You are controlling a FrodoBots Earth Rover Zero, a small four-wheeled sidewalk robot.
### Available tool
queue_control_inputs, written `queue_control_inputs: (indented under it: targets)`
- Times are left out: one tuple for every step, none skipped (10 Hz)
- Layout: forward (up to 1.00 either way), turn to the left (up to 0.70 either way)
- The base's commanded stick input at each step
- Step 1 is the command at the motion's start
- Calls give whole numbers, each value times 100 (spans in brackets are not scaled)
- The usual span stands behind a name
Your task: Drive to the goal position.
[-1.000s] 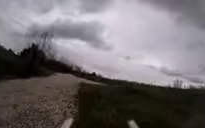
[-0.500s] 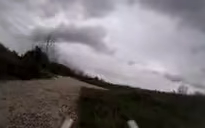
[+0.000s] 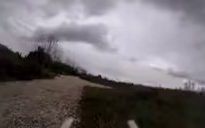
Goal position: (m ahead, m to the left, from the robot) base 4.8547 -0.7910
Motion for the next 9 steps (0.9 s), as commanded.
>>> queue_control_inputs:
  targets:
    - [46, 0]
    - [46, 0]
    - [46, 0]
    - [46, 0]
    - [46, 0]
    - [46, 0]
    - [46, 0]
    - [46, 14]
    - [46, 45]
